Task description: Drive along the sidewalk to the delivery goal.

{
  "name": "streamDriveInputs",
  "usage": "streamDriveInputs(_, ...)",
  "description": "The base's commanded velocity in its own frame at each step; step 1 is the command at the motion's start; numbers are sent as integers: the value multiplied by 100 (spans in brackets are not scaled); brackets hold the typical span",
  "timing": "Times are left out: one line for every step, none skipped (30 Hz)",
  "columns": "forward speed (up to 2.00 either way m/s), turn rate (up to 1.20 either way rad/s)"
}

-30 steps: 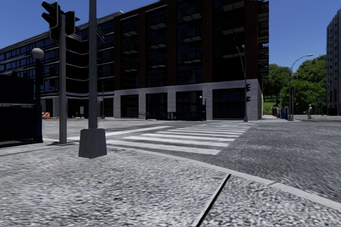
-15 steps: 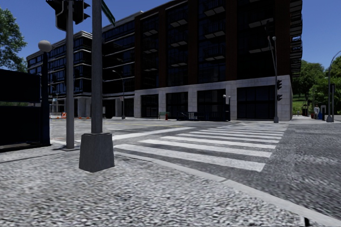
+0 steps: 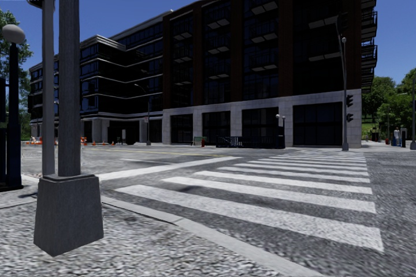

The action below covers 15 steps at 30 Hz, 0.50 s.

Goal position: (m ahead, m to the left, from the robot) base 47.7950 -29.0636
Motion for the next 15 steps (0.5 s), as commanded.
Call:
streamDriveInputs(186,-10)
streamDriveInputs(182,-22)
streamDriveInputs(180,-34)
streamDriveInputs(180,-34)
streamDriveInputs(179,-39)
streamDriveInputs(178,-40)
streamDriveInputs(178,-40)
streamDriveInputs(177,-40)
streamDriveInputs(177,-40)
streamDriveInputs(172,-40)
streamDriveInputs(167,-40)
streamDriveInputs(166,-40)
streamDriveInputs(164,-40)
streamDriveInputs(164,-40)
streamDriveInputs(164,-40)
